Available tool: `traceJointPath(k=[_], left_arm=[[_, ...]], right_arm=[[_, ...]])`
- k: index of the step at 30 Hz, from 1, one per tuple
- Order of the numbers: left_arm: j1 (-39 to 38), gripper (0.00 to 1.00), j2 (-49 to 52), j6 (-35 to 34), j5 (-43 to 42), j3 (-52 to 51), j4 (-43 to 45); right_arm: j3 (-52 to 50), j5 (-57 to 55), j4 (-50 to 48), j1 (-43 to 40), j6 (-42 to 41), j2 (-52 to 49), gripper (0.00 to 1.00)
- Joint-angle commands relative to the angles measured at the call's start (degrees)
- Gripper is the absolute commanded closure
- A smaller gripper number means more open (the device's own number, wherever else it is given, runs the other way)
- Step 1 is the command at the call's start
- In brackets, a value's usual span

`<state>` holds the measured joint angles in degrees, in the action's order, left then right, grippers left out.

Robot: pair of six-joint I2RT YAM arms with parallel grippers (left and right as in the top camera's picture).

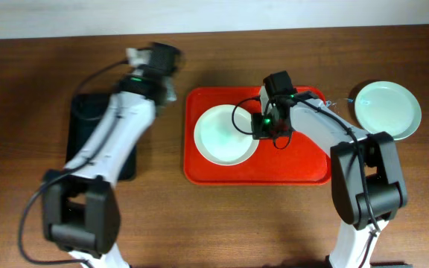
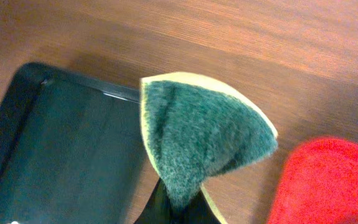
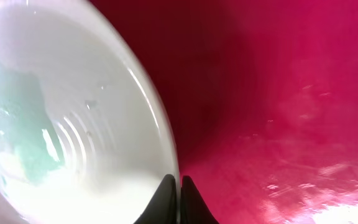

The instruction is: Clean dirty plates on tray and stack at the side

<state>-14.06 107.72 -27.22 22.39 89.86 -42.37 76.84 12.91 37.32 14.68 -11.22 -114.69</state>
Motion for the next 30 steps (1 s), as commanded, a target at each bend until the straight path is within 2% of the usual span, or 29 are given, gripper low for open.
traceJointPath(k=[1,5,10,11,12,13,16,19,21,22,23,26,28,30], left_arm=[[10.56,1.00,1.14,0.13,-15.37,-1.86,-2.05],[18.03,1.00,3.26,0.15,-15.41,-5.75,-0.74],[20.68,1.00,9.11,0.11,-17.03,-6.58,0.90],[20.68,0.94,9.88,0.11,-17.03,-6.58,1.38],[20.74,0.77,10.49,0.09,-17.05,-6.58,2.05],[20.81,0.65,10.56,0.11,-17.03,-6.58,2.49],[21.55,0.59,9.53,0.11,-17.09,-5.25,2.43],[21.86,0.41,7.04,0.11,-17.31,-3.23,0.07],[21.86,0.18,4.55,0.11,-19.37,-2.86,-0.39],[21.86,0.01,3.76,0.11,-20.39,-2.86,-0.48],[21.86,0.01,3.21,0.11,-21.22,-2.86,-0.59],[21.84,0.01,3.17,0.11,-21.18,-2.86,-0.68],[21.86,0.01,3.17,0.11,-21.18,-2.86,-0.76],[21.86,0.01,3.17,0.11,-21.18,-2.86,-0.76]], right_arm=[[4.15,-7.93,1.29,0.50,4.66,7.28,0.96],[6.16,-22.10,2.23,3.06,8.79,13.77,0.96],[6.36,-42.77,2.14,9.18,16.85,18.01,0.96],[6.36,-45.86,2.16,10.38,18.73,18.12,0.96],[6.36,-49.88,2.16,11.93,20.96,18.14,0.96],[6.36,-55.15,2.05,13.86,23.28,18.12,0.96],[6.36,-70.25,-1.31,19.26,31.15,18.12,0.96],[6.36,-80.43,-6.45,23.74,41.07,18.12,0.96],[6.36,-84.94,-8.76,27.02,51.32,18.12,0.96],[6.36,-86.82,-9.51,28.22,54.62,18.12,0.96],[6.36,-89.26,-10.58,29.42,57.42,18.12,0.96],[6.34,-93.18,-12.26,31.12,58.12,18.12,0.96],[6.32,-92.70,-12.26,30.82,54.27,18.10,0.96],[6.19,-91.49,-11.39,29.49,46.47,18.05,0.96]])
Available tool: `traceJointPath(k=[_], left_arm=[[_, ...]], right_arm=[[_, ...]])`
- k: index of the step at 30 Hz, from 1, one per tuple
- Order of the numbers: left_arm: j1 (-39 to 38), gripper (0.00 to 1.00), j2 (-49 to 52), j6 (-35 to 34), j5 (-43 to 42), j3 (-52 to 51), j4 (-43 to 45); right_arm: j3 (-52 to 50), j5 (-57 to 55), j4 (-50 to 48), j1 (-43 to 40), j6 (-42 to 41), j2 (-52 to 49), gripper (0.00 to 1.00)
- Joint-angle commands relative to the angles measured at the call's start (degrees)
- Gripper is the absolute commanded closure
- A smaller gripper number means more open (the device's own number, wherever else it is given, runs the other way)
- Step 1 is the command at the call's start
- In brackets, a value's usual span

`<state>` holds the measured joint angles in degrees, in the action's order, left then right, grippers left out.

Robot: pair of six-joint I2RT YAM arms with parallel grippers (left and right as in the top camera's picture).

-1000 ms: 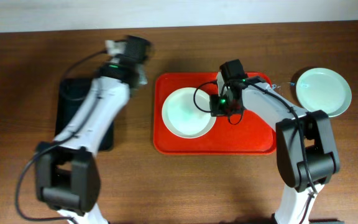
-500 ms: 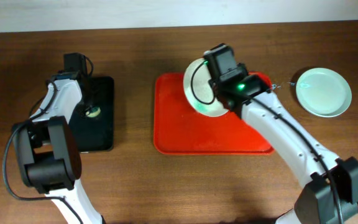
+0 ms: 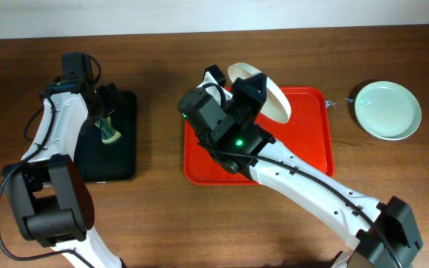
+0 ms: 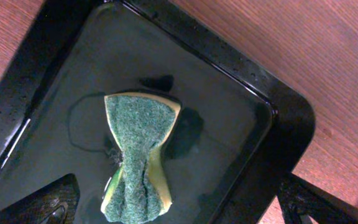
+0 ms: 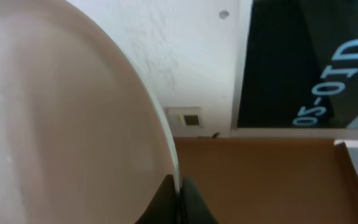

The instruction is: Clean dirty plates on tray and stack at the side

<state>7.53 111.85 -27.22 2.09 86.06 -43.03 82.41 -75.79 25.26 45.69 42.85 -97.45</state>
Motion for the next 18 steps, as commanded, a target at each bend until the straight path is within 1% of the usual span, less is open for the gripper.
traceJointPath(k=[1,2,3,4,5,6,7,8,9,10,11,12,13,14,15,16,18], left_arm=[[0.26,0.01,-0.96,0.11,-0.87,0.94,-0.11],[0.26,0.01,-0.96,0.11,-0.87,0.94,-0.11],[0.26,0.01,-0.96,0.11,-0.87,0.94,-0.11],[0.26,0.01,-0.96,0.11,-0.87,0.94,-0.11],[0.26,0.01,-0.96,0.11,-0.87,0.94,-0.11],[0.26,0.01,-0.96,0.11,-0.87,0.94,-0.11],[0.26,0.01,-0.96,0.11,-0.87,0.94,-0.11],[0.26,0.01,-0.96,0.11,-0.87,0.94,-0.11],[0.26,0.01,-0.96,0.11,-0.87,0.94,-0.11],[0.26,0.01,-0.96,0.11,-0.85,0.94,-0.11],[0.26,0.01,-0.96,0.11,-0.85,0.94,-0.11],[0.26,0.01,-0.96,0.11,-0.85,0.94,-0.11],[0.26,0.01,-0.96,0.11,-0.87,0.94,-0.11],[0.26,0.01,-0.96,0.11,-0.87,0.94,-0.11],[0.26,0.01,-0.96,0.11,-0.87,0.94,-0.11],[0.26,0.01,-0.96,0.11,-0.85,0.94,-0.11],[0.26,0.01,-0.96,0.11,-0.87,0.94,-0.11]], right_arm=[[0.37,0.42,3.06,-2.40,-11.87,0.76,0.96],[0.13,8.74,7.17,-3.56,-15.15,0.66,0.96],[0.09,21.62,13.62,-5.18,-13.70,0.52,0.96],[0.09,22.75,17.25,-6.69,-11.56,0.44,0.96],[0.09,16.26,17.77,-7.61,-13.44,0.44,0.96],[0.09,8.20,16.31,-8.35,-18.12,0.46,0.96],[0.11,5.75,13.38,-9.22,-22.69,0.46,0.96],[0.09,13.18,13.29,-10.03,-23.63,0.46,0.96],[0.09,27.93,16.28,-11.56,-22.12,0.46,0.96],[0.09,36.89,18.25,-13.07,-20.41,0.44,0.96],[-0.11,44.81,18.93,-16.04,-21.86,0.28,0.96],[-0.13,48.83,18.62,-19.37,-26.75,0.24,0.96],[-0.13,53.48,17.84,-24.44,-33.86,0.20,0.96],[-0.13,59.91,17.35,-30.08,-38.88,0.20,0.96],[-0.13,66.66,17.14,-35.56,-40.76,0.20,0.96],[-0.13,76.67,16.65,-43.60,-41.99,-0.13,0.96],[-0.13,87.12,16.31,-53.24,-41.92,-1.01,0.96]])
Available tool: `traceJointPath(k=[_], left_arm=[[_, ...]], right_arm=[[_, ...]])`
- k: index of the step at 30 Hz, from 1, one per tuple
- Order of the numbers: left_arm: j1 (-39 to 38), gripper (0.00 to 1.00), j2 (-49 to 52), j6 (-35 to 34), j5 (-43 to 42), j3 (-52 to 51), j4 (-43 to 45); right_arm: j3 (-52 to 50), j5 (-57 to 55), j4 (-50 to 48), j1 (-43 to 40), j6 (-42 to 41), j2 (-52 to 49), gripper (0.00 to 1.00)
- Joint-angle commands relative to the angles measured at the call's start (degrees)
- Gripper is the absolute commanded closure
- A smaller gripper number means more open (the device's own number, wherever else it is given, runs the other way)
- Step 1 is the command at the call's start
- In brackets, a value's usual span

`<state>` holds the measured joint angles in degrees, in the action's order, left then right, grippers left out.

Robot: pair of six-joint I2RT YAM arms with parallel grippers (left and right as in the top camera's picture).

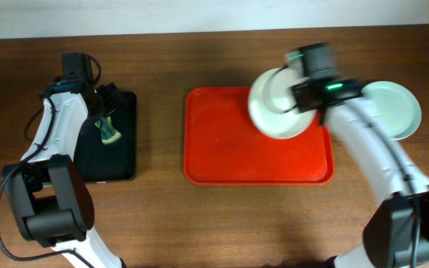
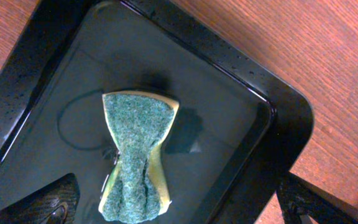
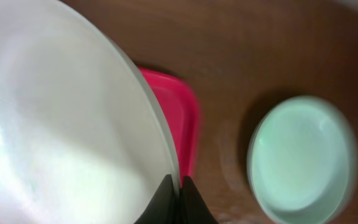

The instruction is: Clean dirty plates on tray and stack at the side

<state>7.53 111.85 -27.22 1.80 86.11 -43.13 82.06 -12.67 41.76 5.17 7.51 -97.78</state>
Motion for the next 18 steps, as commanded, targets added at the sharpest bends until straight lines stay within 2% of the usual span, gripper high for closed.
traceJointPath(k=[1,5,8,12,15,17,18], left_arm=[[0.26,0.01,-0.96,0.11,-0.59,0.90,0.00],[0.26,0.01,-0.96,0.11,-0.57,0.90,0.00],[0.26,0.01,-0.96,0.11,-0.59,0.90,0.00],[0.26,0.01,-0.96,0.11,-0.59,0.90,0.00],[0.26,0.01,-0.96,0.11,-0.59,0.90,0.00],[0.26,0.01,-0.96,0.11,-0.57,0.90,0.00],[0.26,0.01,-0.96,0.11,-0.59,0.90,0.00]], right_arm=[[0.22,27.78,-0.33,-18.08,-6.75,-1.42,0.96],[0.22,30.23,-2.29,-36.94,-14.82,-6.67,0.96],[0.22,30.25,-5.01,-44.68,-22.82,-11.10,0.96],[0.22,30.03,-10.64,-49.00,-25.62,-15.96,0.96],[0.22,30.05,-14.29,-49.18,-25.38,-16.83,0.95],[0.24,30.03,-14.99,-48.70,-25.38,-16.83,0.91],[0.22,30.05,-14.97,-48.39,-25.38,-16.83,0.85]])
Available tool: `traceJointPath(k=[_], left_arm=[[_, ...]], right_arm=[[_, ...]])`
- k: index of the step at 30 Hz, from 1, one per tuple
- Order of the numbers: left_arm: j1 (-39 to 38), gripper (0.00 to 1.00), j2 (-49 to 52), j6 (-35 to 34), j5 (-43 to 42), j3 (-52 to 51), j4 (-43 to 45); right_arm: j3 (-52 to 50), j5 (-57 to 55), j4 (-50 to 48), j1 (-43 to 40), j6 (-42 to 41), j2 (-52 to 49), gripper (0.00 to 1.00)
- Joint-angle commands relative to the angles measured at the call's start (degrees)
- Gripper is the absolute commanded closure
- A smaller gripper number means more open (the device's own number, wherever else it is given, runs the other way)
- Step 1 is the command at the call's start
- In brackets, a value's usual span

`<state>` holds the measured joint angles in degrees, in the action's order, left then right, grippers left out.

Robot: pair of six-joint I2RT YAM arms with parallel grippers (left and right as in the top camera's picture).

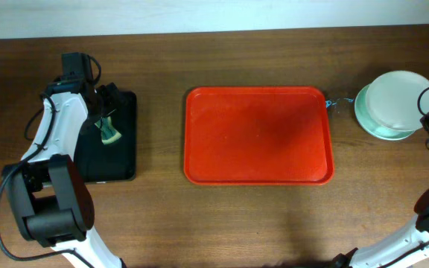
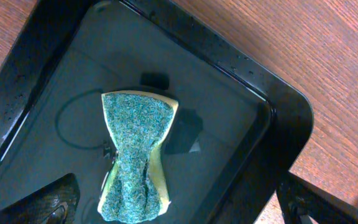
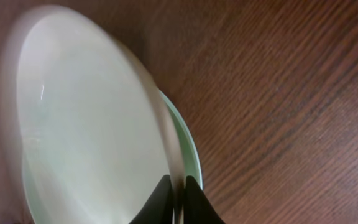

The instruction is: Clean dirty plates on tray and stack at the side

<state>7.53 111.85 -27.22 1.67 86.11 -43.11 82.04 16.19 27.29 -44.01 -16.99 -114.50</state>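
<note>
The red tray (image 1: pixel 259 134) holds nothing. My right gripper (image 3: pixel 174 190) is shut on the rim of a white plate (image 3: pixel 86 124), which is tilted over a pale green plate (image 3: pixel 190 146) on the table at the far right. From overhead the white plate (image 1: pixel 397 97) covers most of the green plate (image 1: pixel 371 128), with the right gripper at its right edge. My left gripper (image 2: pixel 179 211) is open above the green-and-yellow sponge (image 2: pixel 135 155), which lies loose in the black basin (image 2: pixel 272 118). Its fingers (image 2: pixel 48 202) stand wide apart.
The black basin (image 1: pixel 125 167) sits at the left of the wooden table, with the sponge (image 1: pixel 110 134) and the left gripper (image 1: pixel 104 100) over its upper part. Bare wood lies between the basin and the tray, and in front of the tray.
My right gripper has carried the white plate from over the tray's right end to above the green plate at the far right. The left gripper and the sponge have not moved.
First my left gripper held the sponge beside the basin while the right was shut on the white plate's rim on the tray. Then the sponge lay in the basin and the plate was raised, tilted. It then hung over the tray's right end, and now over the green plate.
</note>
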Motion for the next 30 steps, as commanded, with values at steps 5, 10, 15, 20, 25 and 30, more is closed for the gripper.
traceJointPath(k=[5,10,15,20,25,30], left_arm=[[0.26,0.01,-0.96,0.11,-0.46,0.90,-0.02],[0.26,0.01,-0.96,0.11,-0.46,0.90,-0.02],[0.26,0.01,-0.96,0.11,-0.46,0.90,-0.02],[0.26,0.01,-0.96,0.11,-0.44,0.90,-0.02],[0.26,0.01,-0.96,0.11,-0.44,0.90,-0.02],[0.26,0.01,-0.96,0.11,-0.44,0.90,-0.02]], right_arm=[[0.26,1.20,2.89,2.10,-0.87,0.17,0.39],[0.26,1.11,12.63,1.62,-0.90,5.73,0.16],[0.13,-5.05,27.41,4.00,-0.85,16.09,0.16],[-7.30,-12.37,32.02,11.04,-0.85,31.69,0.12],[-18.91,-7.85,34.36,22.75,1.99,55.17,0.01],[-20.24,-7.82,45.33,28.63,1.92,67.25,0.02]])
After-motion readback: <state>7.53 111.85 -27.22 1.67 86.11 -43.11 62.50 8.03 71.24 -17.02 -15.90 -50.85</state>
